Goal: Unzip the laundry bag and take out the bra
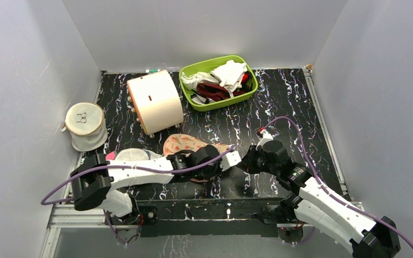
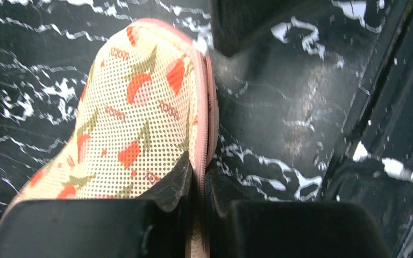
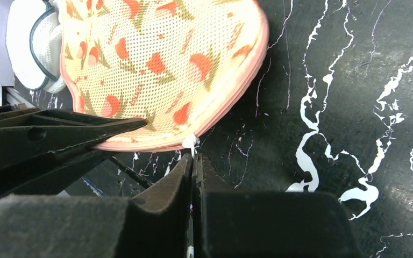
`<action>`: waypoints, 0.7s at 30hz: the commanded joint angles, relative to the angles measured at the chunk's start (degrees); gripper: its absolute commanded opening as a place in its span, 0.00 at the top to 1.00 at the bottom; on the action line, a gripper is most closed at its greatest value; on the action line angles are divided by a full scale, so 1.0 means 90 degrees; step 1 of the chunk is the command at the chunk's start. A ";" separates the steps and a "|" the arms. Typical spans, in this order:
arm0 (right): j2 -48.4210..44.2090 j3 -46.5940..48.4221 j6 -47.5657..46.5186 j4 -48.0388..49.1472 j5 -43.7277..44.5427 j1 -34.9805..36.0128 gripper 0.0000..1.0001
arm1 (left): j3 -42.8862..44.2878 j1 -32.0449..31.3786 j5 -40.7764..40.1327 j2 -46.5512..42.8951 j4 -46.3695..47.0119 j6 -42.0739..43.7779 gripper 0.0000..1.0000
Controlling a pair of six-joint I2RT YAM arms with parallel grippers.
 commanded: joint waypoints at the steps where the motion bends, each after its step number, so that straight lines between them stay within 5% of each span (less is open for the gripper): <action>1: 0.0071 0.0215 -0.0059 0.0168 0.0307 -0.0010 1.00 | -0.0814 0.0008 0.0045 -0.0726 0.0393 -0.0195 1.00; 7: 0.0149 0.0043 -0.0340 0.0882 -0.0468 -0.0007 1.00 | -0.0997 0.0013 0.0104 -0.0870 0.0168 -0.0926 1.00; 13: 0.0215 0.0072 -0.0608 0.0993 -0.1081 -0.0012 1.00 | -0.0837 0.0012 0.0315 -0.1185 -0.0325 -0.1569 0.59; 21: 0.0158 -0.0097 -0.0485 0.1300 -0.1463 -0.0012 1.00 | 0.0098 0.0003 0.0501 -0.0849 -0.0576 -0.1897 0.47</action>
